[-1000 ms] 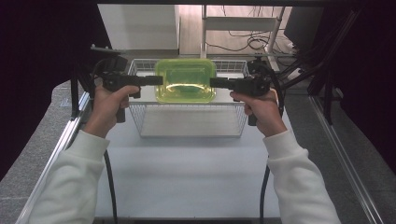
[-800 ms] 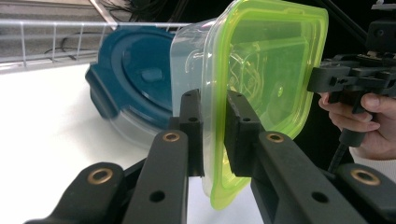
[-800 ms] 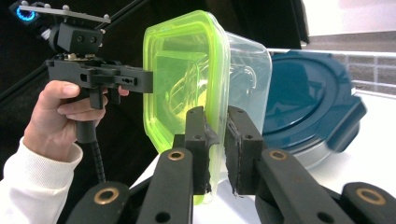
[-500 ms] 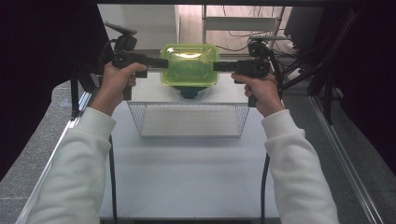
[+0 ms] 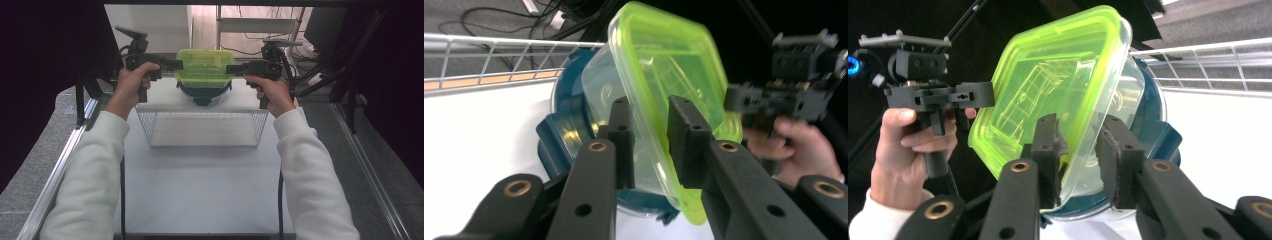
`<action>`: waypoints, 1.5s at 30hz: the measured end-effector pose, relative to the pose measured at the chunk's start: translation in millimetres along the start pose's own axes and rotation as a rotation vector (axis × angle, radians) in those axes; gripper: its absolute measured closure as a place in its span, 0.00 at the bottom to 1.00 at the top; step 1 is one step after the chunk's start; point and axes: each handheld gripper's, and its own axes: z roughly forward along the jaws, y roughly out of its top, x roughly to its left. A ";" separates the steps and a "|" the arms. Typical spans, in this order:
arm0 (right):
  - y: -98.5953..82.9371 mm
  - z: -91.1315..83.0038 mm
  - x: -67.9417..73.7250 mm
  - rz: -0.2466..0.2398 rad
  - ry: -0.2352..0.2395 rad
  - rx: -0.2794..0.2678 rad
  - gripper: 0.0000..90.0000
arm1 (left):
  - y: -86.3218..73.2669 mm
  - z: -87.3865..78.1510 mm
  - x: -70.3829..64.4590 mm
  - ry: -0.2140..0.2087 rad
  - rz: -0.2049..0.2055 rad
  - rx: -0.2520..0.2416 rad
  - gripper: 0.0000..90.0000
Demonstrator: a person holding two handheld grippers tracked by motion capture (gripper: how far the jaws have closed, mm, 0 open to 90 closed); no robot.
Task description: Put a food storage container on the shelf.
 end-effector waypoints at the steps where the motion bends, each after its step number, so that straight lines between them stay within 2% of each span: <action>1: 0.4 1.0 -1.4 0.021 0.001 -0.005 0.76 | -0.4 1.3 1.3 0.004 -0.001 -0.007 0.79; 6: 1.7 4.1 -4.5 0.052 0.005 -0.018 0.72 | -1.6 5.3 1.3 0.026 -0.003 -0.027 0.76; 8: 1.4 6.0 -5.6 0.083 0.007 -0.017 0.67 | -1.6 7.7 0.1 0.042 -0.003 -0.032 0.69; 9: 1.4 6.4 -5.3 0.080 0.005 -0.020 0.63 | -1.5 8.6 -0.5 0.053 -0.002 -0.036 0.63; 12: 1.9 7.5 -2.7 0.057 -0.005 -0.043 0.39 | -1.2 8.5 -4.1 0.110 0.027 -0.066 0.43; 14: 2.3 7.0 -3.4 0.055 0.010 -0.046 0.27 | -1.0 5.5 -6.0 0.122 0.042 -0.098 0.32; 17: 1.3 0.2 -1.9 0.022 0.006 -0.072 0.21 | -2.0 -2.3 -8.6 0.121 0.062 -0.132 0.25; 20: -1.1 -10.2 1.6 -0.025 0.008 -0.094 0.18 | -5.6 -8.9 -12.2 0.145 0.094 -0.130 0.23; 23: -6.2 -22.6 6.2 -0.084 0.008 -0.113 0.16 | -14.4 -18.3 -22.3 0.223 0.177 -0.114 0.21; 24: -8.2 -26.4 7.6 -0.094 0.011 -0.110 0.16 | -19.4 -23.8 -26.4 0.224 0.197 -0.118 0.21; 27: -16.3 -38.2 12.6 -0.148 -0.002 -0.107 0.16 | -32.0 -36.9 -32.8 0.198 0.218 -0.123 0.20; 29: -23.1 -46.4 15.5 -0.173 0.000 -0.109 0.16 | -40.0 -43.5 -35.9 0.202 0.240 -0.120 0.19; 31: -31.1 -54.5 17.9 -0.214 0.006 -0.104 0.17 | -46.9 -48.0 -36.8 0.195 0.248 -0.114 0.18; 35: -43.0 -65.7 19.2 -0.281 -0.025 -0.096 0.19 | -65.9 -54.8 -37.2 0.176 0.271 -0.114 0.17; 39: -56.1 -74.1 17.6 -0.337 -0.061 -0.090 0.20 | -82.6 -55.9 -30.2 0.149 0.255 -0.100 0.17; 45: -77.6 -78.1 11.5 -0.382 -0.104 -0.050 0.20 | -108.3 -58.4 -25.7 0.186 0.300 -0.089 0.17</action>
